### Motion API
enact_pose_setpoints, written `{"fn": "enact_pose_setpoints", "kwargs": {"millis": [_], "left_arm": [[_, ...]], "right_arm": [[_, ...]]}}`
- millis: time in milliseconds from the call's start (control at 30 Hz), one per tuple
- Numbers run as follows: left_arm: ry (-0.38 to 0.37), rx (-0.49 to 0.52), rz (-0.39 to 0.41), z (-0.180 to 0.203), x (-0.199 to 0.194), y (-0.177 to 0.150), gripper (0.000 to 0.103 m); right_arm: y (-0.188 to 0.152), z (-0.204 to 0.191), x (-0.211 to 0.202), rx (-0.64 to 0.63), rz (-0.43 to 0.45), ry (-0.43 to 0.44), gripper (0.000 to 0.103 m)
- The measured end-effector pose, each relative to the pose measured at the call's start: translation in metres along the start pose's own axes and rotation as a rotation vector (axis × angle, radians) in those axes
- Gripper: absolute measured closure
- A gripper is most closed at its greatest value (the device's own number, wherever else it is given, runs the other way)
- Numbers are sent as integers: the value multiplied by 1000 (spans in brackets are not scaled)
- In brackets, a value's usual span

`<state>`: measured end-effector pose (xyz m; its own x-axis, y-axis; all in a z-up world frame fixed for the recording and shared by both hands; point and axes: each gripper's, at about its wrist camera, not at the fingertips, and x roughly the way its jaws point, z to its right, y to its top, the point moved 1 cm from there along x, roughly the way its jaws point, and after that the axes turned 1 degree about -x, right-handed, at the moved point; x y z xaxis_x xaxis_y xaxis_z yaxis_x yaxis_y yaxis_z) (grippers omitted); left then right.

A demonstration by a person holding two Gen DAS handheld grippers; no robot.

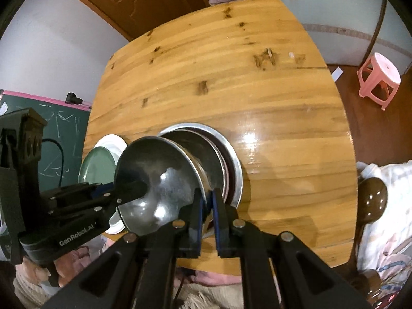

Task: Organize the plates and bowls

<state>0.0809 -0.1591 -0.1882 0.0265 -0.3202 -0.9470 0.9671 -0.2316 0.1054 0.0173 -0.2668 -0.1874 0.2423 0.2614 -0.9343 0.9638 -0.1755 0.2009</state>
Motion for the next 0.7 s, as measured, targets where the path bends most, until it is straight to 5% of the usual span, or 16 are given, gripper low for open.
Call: {"fn": "enact_pose_setpoints", "kwargs": {"millis": [700], "left_arm": [[11, 1, 70, -7, 10, 2, 80]], "right_arm": [[6, 0, 24, 9, 24, -24, 95]]}}
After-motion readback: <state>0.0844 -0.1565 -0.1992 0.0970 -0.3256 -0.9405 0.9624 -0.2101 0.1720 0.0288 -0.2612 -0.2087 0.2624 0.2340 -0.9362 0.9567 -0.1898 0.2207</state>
